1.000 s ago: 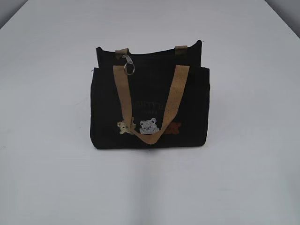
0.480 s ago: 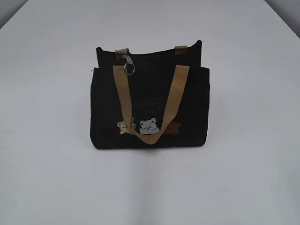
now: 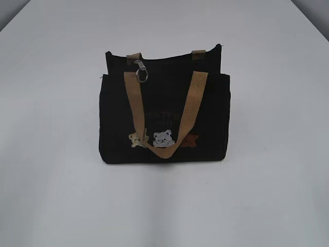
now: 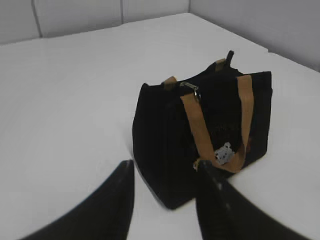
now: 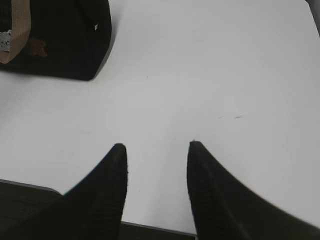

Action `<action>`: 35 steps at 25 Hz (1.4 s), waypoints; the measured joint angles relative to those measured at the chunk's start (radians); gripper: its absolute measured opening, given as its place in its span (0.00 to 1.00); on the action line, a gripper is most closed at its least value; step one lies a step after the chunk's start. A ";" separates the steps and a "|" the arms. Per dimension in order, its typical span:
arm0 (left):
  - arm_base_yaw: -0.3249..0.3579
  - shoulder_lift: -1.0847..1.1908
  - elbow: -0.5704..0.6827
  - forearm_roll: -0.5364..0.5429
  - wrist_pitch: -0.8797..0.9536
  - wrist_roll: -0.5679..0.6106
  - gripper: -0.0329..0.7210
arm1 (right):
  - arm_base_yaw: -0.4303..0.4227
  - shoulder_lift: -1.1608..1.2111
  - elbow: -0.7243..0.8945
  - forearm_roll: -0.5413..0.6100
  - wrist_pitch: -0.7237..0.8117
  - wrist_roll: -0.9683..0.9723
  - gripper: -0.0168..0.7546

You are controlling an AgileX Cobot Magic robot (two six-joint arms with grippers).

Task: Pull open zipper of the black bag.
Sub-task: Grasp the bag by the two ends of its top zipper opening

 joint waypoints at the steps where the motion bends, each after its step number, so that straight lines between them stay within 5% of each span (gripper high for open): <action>1: 0.000 0.091 0.002 -0.095 -0.050 0.127 0.47 | 0.000 0.000 0.000 0.000 0.000 0.000 0.44; 7: 0.001 0.712 -0.019 -0.691 -0.139 1.023 0.58 | 0.000 0.000 0.000 0.000 0.000 0.000 0.44; 11: -0.002 1.042 -0.106 -0.921 -0.070 1.294 0.60 | 0.000 0.000 0.000 0.000 0.000 0.000 0.44; 20: -0.164 1.397 -0.358 -0.975 -0.046 1.354 0.58 | 0.000 0.047 -0.006 0.116 -0.006 -0.103 0.44; 24: -0.211 1.457 -0.403 -0.981 -0.102 1.357 0.15 | 0.000 0.359 -0.021 0.489 -0.234 -0.395 0.44; 30: -0.215 1.459 -0.408 -0.982 -0.116 1.358 0.13 | 0.055 1.072 -0.188 1.234 -0.382 -1.053 0.44; 32: -0.215 1.459 -0.408 -0.983 -0.116 1.358 0.13 | 0.126 1.305 -0.316 1.358 -0.385 -1.103 0.44; 35: -0.215 1.459 -0.408 -0.983 -0.115 1.358 0.13 | 0.212 1.534 -0.495 1.381 -0.396 -1.015 0.44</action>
